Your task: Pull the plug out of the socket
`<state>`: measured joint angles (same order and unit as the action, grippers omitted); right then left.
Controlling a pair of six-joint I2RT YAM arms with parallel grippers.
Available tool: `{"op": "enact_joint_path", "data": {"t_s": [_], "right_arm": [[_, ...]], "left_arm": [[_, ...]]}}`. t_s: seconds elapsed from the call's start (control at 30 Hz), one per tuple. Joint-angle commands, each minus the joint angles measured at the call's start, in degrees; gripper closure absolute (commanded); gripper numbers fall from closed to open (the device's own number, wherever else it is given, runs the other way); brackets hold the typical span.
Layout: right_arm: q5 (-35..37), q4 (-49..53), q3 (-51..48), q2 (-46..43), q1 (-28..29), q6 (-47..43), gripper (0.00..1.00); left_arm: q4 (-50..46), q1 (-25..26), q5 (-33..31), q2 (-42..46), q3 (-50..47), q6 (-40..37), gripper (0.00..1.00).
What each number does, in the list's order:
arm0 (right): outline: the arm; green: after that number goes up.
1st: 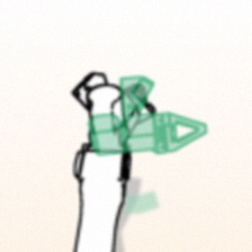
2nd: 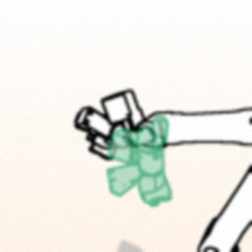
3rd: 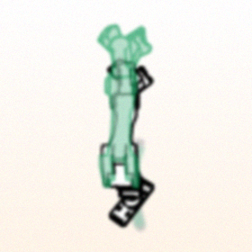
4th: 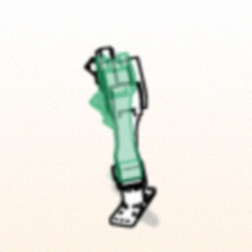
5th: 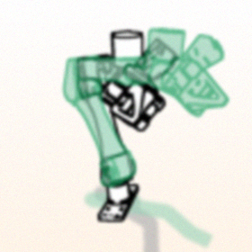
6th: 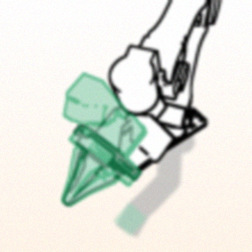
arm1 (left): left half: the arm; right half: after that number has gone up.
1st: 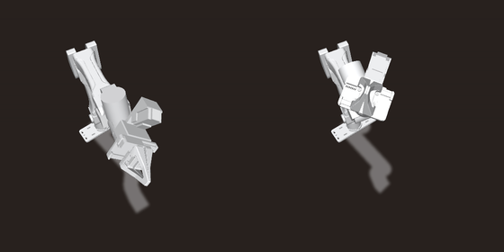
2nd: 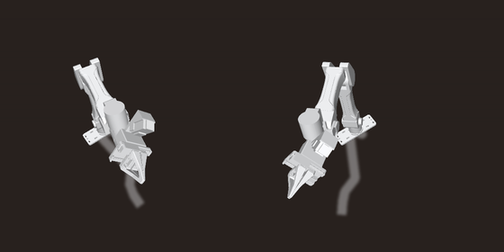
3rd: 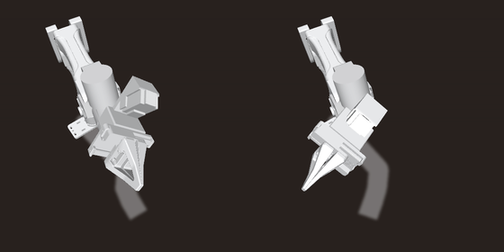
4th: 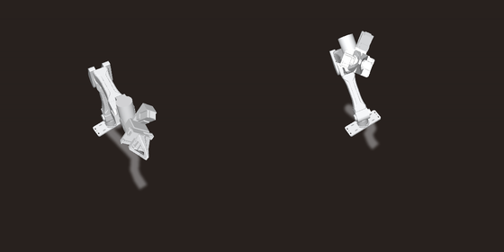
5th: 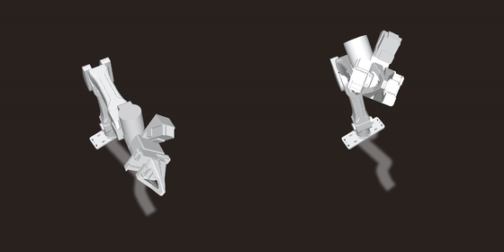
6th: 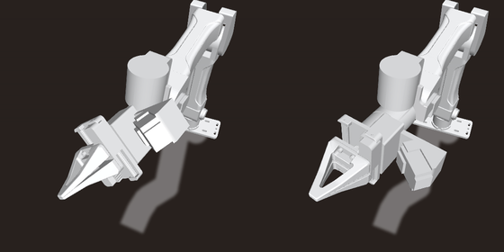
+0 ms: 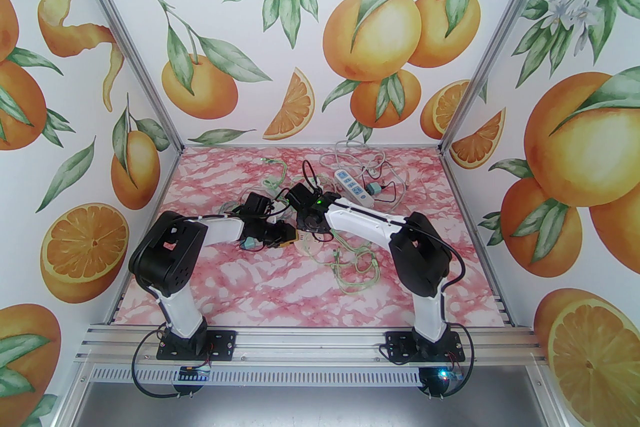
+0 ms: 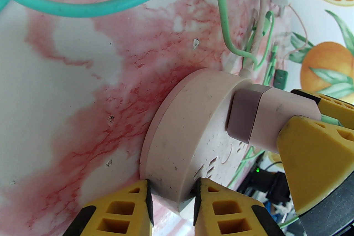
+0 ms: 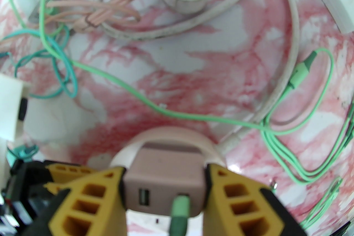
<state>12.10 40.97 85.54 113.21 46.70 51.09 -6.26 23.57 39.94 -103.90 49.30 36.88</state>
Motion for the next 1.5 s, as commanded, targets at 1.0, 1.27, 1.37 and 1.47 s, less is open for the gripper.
{"op": "enact_joint_path", "data": {"t_s": [1.0, 1.27, 1.37, 1.47], "right_arm": [[-9.2, -8.4, -7.3, -5.7, -3.3, 2.4, 0.73], [-0.9, 8.0, 7.3, 3.6, 2.3, -2.6, 0.74], [1.1, 10.3, 9.3, 5.6, 4.0, -3.5, 0.74], [1.4, 11.1, 10.7, 6.3, 4.4, -3.7, 0.74]], "left_arm": [[-10.1, 1.4, -10.1, -7.3, -1.2, -2.2, 0.77], [-10.9, 1.5, -10.1, -7.6, -0.2, -2.4, 0.78], [-11.0, 1.6, -10.2, -7.6, -0.2, -2.5, 0.78], [-11.0, 1.7, -10.1, -7.6, -0.3, -2.5, 0.78]]}}
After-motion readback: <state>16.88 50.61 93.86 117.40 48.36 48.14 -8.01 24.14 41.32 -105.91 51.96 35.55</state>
